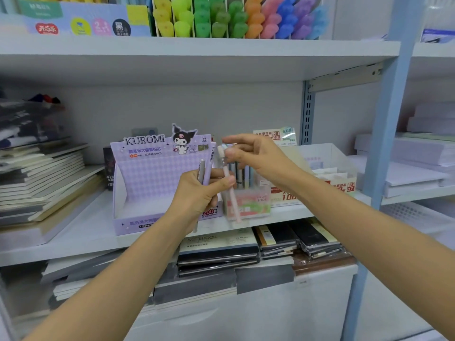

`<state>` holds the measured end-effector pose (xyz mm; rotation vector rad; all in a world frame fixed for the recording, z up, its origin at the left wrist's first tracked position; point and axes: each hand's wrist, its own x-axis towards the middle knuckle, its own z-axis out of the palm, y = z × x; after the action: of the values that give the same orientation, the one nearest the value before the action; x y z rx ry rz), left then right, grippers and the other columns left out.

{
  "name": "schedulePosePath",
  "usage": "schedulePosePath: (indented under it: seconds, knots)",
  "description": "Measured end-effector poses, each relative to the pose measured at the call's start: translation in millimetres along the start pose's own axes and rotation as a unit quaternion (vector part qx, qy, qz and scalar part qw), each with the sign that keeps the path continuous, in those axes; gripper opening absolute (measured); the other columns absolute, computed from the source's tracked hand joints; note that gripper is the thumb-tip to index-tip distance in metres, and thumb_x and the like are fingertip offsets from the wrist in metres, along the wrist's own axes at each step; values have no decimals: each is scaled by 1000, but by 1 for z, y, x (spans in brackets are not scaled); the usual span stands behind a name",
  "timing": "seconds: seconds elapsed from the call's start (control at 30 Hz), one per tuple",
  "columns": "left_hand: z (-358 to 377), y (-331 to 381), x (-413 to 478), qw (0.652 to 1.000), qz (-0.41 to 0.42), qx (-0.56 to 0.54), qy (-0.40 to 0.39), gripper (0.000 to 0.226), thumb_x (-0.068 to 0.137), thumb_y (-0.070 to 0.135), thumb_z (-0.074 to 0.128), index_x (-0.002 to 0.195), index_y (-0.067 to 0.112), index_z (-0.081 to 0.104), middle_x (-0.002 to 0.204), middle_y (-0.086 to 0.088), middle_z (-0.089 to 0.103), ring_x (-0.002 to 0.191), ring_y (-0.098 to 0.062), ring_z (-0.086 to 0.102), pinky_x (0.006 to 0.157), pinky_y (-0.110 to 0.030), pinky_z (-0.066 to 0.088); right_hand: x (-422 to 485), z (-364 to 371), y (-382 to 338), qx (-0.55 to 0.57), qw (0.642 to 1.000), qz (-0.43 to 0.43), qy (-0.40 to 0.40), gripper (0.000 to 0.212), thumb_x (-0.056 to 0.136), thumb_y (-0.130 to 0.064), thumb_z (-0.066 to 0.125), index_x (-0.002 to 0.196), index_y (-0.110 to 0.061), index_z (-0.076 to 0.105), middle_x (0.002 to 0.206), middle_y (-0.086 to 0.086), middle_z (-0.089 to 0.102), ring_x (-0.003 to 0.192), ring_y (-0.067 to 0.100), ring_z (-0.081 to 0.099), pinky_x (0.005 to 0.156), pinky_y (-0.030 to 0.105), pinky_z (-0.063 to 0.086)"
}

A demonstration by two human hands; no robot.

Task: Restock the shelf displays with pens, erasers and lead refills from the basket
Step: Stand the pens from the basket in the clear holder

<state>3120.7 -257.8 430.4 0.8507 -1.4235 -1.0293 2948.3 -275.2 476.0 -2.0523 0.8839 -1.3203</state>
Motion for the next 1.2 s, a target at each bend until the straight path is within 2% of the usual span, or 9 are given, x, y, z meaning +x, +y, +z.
schedulePosePath:
  seconds: [0.1,0.2,0.3,0.4,0.47,0.6,0.8,1.0,1.2]
  knots:
    - [7,3,-3,1000,-4,5,-14,12,78,14,78,86,7,72,58,1,68,36,-7,43,36,-13,36,-4,-3,-4,-15,1000,5,-8,24,90,-19,68,113,-13,68,95,7,74,90,19,70,86,33,57]
    - [9,8,-3,1000,-14,-6,-14,12,80,18,77,87,11,70,73,-7,73,41,-8,49,35,-13,35,-5,-15,-5,28,999,18,18,19,91,-12,64,110,-8,65,92,7,72,81,14,69,76,24,56]
    - [8,14,1,999,-38,-2,0,23,88,32,69,100,12,65,91,-6,75,55,-8,52,37,-16,33,0,-35,-6,84,990,28,113,13,95,-7,57,108,-7,58,90,5,69,79,13,67,70,20,55]
    - [7,16,4,997,-64,-45,15,17,95,22,53,100,9,61,94,-8,68,64,-13,52,41,-20,35,5,-55,-3,97,971,25,219,8,98,-8,50,105,-12,53,89,4,68,78,13,66,69,21,55]
    - [6,15,5,997,-56,-49,15,19,99,15,44,98,7,62,91,-9,66,62,-11,52,43,-20,36,6,-61,4,52,969,18,241,7,99,-10,50,104,-15,51,92,4,68,79,9,67,70,21,55]
    - [3,10,2,998,-36,-46,-20,25,104,15,39,103,6,62,78,-6,66,53,-7,53,43,-16,39,5,-52,21,-66,975,8,212,8,98,-11,52,105,-14,53,93,3,67,75,1,67,70,18,55]
    - [0,9,-4,997,-15,11,-76,26,102,24,45,115,14,64,69,-1,67,55,-13,61,52,-22,50,6,-44,36,-126,977,8,171,10,98,-11,53,108,-11,53,94,4,69,86,10,69,70,14,51]
    - [-6,4,-7,995,-35,-19,-95,25,99,22,51,118,16,65,59,3,52,43,-9,41,40,-16,31,9,-48,34,-168,979,6,117,12,97,-11,54,110,-11,53,89,-4,70,89,9,68,82,19,53]
    - [-5,3,-7,993,-41,-27,-105,25,96,21,55,116,11,66,58,4,53,40,-7,39,37,-15,29,12,-38,42,-240,959,2,150,15,91,-12,64,105,-15,63,98,1,64,91,15,59,87,32,50]
